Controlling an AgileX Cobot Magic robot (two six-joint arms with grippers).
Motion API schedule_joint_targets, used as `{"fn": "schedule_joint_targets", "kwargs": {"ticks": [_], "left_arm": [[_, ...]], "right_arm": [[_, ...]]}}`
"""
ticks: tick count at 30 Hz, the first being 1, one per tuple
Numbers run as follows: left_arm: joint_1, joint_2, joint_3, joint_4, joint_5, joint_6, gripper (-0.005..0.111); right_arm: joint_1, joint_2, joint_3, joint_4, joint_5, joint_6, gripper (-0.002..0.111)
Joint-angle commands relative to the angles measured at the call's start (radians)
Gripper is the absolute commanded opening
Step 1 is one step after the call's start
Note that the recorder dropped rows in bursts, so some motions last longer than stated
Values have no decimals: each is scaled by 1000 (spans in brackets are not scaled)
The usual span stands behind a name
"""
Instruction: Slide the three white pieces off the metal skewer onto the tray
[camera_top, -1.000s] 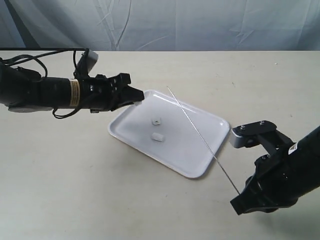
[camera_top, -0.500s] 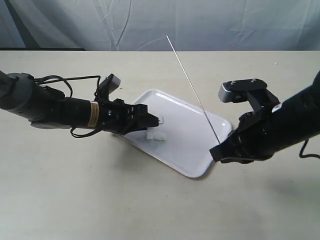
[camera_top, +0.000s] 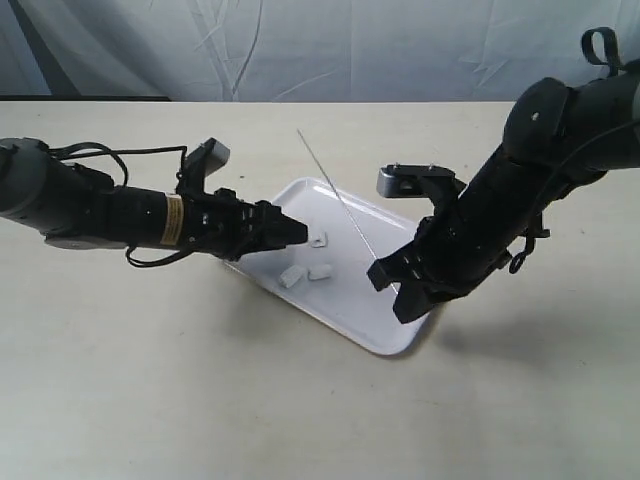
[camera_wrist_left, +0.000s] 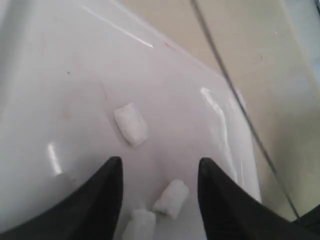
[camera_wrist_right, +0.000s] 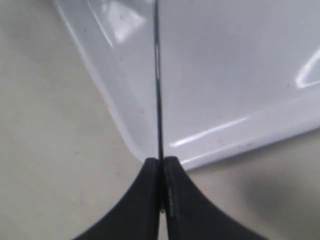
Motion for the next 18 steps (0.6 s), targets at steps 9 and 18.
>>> {"fn": "schedule_joint_targets", "kwargs": {"ticks": [9,18], "left_arm": [[82,-68,-2,49,-44,11,46],[156,-118,-2,154,-176,-6,45]], "right_arm": [[-1,9,-9,-225,95,136,27],[-1,-19,-12,-227,101,136,30]]}}
